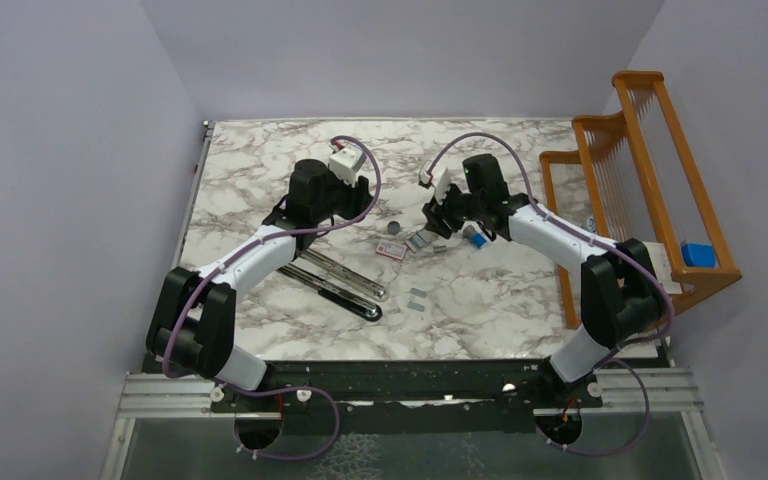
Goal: Load the staples into the stapler
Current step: Pick up the staple from the center of the board.
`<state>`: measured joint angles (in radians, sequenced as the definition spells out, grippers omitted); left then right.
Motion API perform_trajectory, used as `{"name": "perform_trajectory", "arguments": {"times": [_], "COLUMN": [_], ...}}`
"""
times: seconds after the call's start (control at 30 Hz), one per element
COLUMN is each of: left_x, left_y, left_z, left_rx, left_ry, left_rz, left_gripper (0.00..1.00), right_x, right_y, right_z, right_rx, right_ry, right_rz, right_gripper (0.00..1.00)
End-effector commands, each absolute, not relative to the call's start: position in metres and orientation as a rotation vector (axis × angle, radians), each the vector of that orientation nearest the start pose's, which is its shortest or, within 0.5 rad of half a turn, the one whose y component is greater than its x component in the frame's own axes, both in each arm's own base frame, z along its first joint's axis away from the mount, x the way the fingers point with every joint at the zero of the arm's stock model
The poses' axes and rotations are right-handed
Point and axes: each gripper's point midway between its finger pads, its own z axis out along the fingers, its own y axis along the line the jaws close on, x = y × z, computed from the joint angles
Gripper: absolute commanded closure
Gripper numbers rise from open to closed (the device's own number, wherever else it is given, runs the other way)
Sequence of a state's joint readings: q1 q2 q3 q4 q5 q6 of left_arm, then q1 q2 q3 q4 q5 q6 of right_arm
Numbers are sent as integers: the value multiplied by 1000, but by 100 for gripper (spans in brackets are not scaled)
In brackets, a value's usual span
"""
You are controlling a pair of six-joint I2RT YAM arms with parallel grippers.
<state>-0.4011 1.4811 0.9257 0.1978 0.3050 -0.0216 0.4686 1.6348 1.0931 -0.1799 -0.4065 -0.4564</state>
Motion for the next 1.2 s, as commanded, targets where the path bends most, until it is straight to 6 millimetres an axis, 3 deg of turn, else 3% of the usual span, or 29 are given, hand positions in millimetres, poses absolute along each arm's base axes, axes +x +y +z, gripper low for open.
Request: {"name": "perform_trajectory", "arguments": {"times": [0.0, 0.17, 0.43, 0.93, 1.17], "left_x": [399, 397, 398, 399, 398], "left_y": [-218, -217, -210, -207, -208], "left_z": [213, 217, 223, 222, 221], "left_rx": [535, 533, 525, 534, 538], "left_ry": [1783, 1774, 1761, 1763, 1765], "left_rz": [-529, -521, -482, -456, -456], "left_gripper": [49, 48, 48, 48, 48], "right_x": [362, 357, 345, 350, 344], "right_y": [236, 214, 212, 212, 209], "right_z": [106, 83, 67, 36, 33], "right_rx": [-1408, -1635, -1806, -1926, -1954], "right_ry": [1823, 1775, 1613, 1530, 1545], "right_rz": [450, 419, 572, 558, 577], "right_gripper": [46, 46, 49, 55, 56]}}
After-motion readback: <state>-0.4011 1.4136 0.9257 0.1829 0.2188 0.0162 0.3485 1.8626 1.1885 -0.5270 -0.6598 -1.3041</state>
